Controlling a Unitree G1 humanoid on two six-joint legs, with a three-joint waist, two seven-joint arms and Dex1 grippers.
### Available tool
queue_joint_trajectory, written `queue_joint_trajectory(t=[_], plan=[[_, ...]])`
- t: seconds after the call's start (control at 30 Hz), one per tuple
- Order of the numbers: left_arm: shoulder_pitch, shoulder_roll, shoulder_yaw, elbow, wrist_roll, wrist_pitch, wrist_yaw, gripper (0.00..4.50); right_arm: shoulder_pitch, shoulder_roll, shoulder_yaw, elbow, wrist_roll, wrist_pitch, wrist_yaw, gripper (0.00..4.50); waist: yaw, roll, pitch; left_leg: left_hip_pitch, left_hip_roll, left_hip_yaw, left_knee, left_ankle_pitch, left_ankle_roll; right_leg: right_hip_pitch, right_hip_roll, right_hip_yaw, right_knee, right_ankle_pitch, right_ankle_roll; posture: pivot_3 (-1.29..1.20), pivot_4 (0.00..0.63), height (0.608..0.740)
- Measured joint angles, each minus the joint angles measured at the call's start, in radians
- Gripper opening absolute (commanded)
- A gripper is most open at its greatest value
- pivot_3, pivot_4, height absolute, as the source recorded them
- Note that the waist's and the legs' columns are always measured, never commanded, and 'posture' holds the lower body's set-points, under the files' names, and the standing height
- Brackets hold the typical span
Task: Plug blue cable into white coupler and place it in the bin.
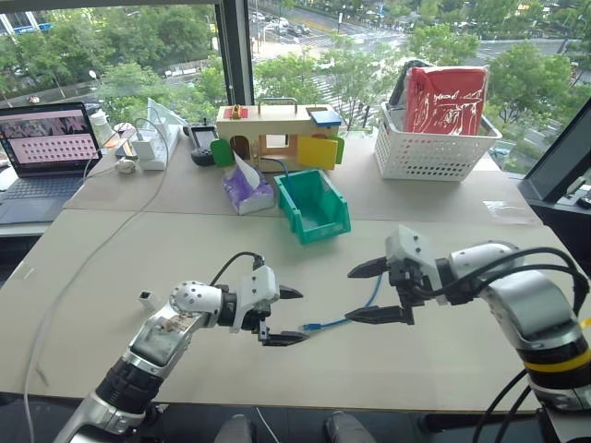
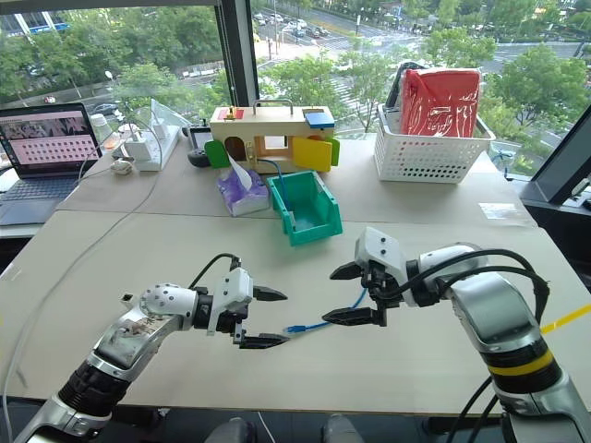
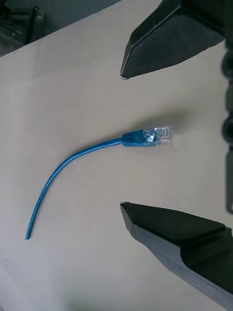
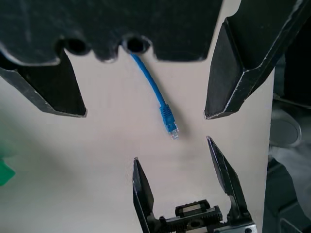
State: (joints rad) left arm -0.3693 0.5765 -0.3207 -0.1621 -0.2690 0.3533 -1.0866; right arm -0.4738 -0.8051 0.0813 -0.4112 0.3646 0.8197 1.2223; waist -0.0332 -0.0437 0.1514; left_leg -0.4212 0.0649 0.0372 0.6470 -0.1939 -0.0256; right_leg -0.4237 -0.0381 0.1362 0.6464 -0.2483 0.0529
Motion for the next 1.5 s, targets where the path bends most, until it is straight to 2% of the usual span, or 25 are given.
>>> queue_joint_trajectory(t=[0.4, 0.5, 0.57, 0.8, 0.9, 1.0, 1.1, 1.13, 1.2, 1.37, 1.4, 1.43, 1.5], plan=[[0.005, -0.016, -0.054, 0.123, 0.073, -0.095, -0.062, 4.36, 0.199, -0.086, -0.096, -0.184, 0.09, 0.071, -0.146, 4.48, -0.005, 0.0, 0.0, -0.001, 0.0, -0.002, 0.002, 0.0, 0.0, 0.001, 0.0, -0.002, 0.0, -0.001, 0.002, 0.0, 0.15, 0.731], [0.003, -0.026, -0.052, 0.15, 0.078, -0.117, -0.065, 3.62, 0.21, -0.087, -0.096, -0.189, 0.092, 0.07, -0.165, 4.5, -0.007, 0.0, 0.0, -0.001, 0.0, -0.003, 0.002, 0.0, 0.0, 0.001, 0.0, -0.003, 0.0, -0.002, 0.004, 0.0, 0.15, 0.731], [-0.017, -0.041, -0.052, 0.183, 0.088, -0.121, -0.064, 2.93, 0.208, -0.087, -0.095, -0.19, 0.093, 0.066, -0.177, 4.5, -0.006, 0.0, 0.0, -0.001, 0.0, -0.004, 0.003, 0.0, 0.0, 0.002, 0.0, -0.003, 0.0, -0.003, 0.005, 0.0, 0.15, 0.731], [-0.048, -0.077, -0.047, 0.242, 0.106, -0.142, -0.065, 0.16, 0.174, -0.099, -0.086, -0.19, 0.093, 0.061, -0.194, 4.5, -0.006, 0.0, 0.0, -0.002, 0.0, -0.005, 0.004, 0.0, 0.0, 0.002, 0.0, -0.004, 0.0, -0.003, 0.005, 0.0, 0.15, 0.731], [-0.049, -0.079, -0.046, 0.25, 0.108, -0.157, -0.069, 0.07, 0.167, -0.096, -0.094, -0.19, 0.127, 0.097, -0.215, 4.5, -0.006, 0.0, 0.0, -0.002, 0.0, -0.005, 0.004, 0.0, 0.0, 0.002, 0.0, -0.005, 0.0, -0.003, 0.005, 0.0, 0.15, 0.731], [-0.052, -0.103, -0.032, 0.275, 0.108, -0.17, -0.059, 0.07, 0.173, -0.06, -0.15, -0.189, 0.211, 0.211, -0.271, 4.5, -0.004, 0.0, 0.0, -0.003, 0.0, -0.005, 0.004, 0.0, 0.0, 0.002, 0.0, -0.005, 0.0, -0.001, 0.001, 0.0, 0.15, 0.731], [-0.068, -0.15, 0.012, 0.294, 0.066, -0.142, -0.035, 0.07, 0.259, 0.0, -0.3, -0.212, 0.356, 0.371, -0.323, 4.5, 0.008, 0.0, 0.0, -0.006, 0.0, -0.009, 0.005, 0.0, 0.0, 0.002, 0.0, -0.009, -0.001, 0.0, 0.0, 0.0, 0.15, 0.731], [-0.081, -0.171, 0.037, 0.294, 0.042, -0.123, -0.024, 0.07, 0.312, 0.053, -0.373, -0.229, 0.433, 0.448, -0.352, 4.5, 0.015, -0.001, 0.0, -0.006, 0.0, -0.01, 0.005, 0.0, 0.0, 0.002, 0.0, -0.011, -0.001, 0.0, 0.0, 0.0, 0.15, 0.731], [-0.102, -0.196, 0.072, 0.278, 0.009, -0.089, -0.005, 0.07, 0.395, 0.139, -0.442, -0.27, 0.524, 0.544, -0.419, 4.5, 0.019, 0.0, 0.0, -0.007, 0.0, -0.011, 0.005, 0.0, 0.0, 0.002, 0.0, -0.011, -0.001, 0.0, 0.0, 0.0, 0.15, 0.731], [-0.103, -0.267, 0.086, 0.223, -0.044, 0.003, 0.051, 0.07, 0.439, 0.466, -0.54, -0.299, 0.714, 0.668, -0.706, 4.5, 0.005, 0.001, -0.001, -0.005, 0.0, -0.011, 0.006, 0.001, 0.001, 0.003, 0.0, -0.011, 0.001, -0.001, 0.002, 0.0, 0.15, 0.731], [-0.099, -0.271, 0.086, 0.214, -0.048, 0.021, 0.059, 0.07, 0.439, 0.54, -0.565, -0.294, 0.724, 0.668, -0.769, 4.5, 0.001, 0.001, -0.002, -0.005, 0.0, -0.013, 0.006, 0.001, 0.001, 0.003, 0.001, -0.012, 0.001, -0.002, 0.004, 0.0, 0.15, 0.731], [-0.093, -0.275, 0.086, 0.2, -0.054, 0.051, 0.071, 0.07, 0.439, 0.666, -0.576, -0.273, 0.746, 0.665, -0.886, 4.5, -0.006, 0.001, -0.002, -0.005, 0.001, -0.014, 0.006, 0.001, 0.001, 0.003, 0.002, -0.012, 0.001, -0.002, 0.004, 0.0, 0.15, 0.731], [-0.081, -0.275, 0.077, 0.173, -0.064, 0.083, 0.073, 0.07, 0.44, 0.785, -0.587, -0.238, 0.749, 0.656, -1.014, 4.5, -0.014, 0.002, -0.002, -0.005, 0.0, -0.015, 0.006, 0.001, 0.001, 0.003, 0.002, -0.012, 0.002, -0.002, 0.004, 0.0, 0.15, 0.731]])
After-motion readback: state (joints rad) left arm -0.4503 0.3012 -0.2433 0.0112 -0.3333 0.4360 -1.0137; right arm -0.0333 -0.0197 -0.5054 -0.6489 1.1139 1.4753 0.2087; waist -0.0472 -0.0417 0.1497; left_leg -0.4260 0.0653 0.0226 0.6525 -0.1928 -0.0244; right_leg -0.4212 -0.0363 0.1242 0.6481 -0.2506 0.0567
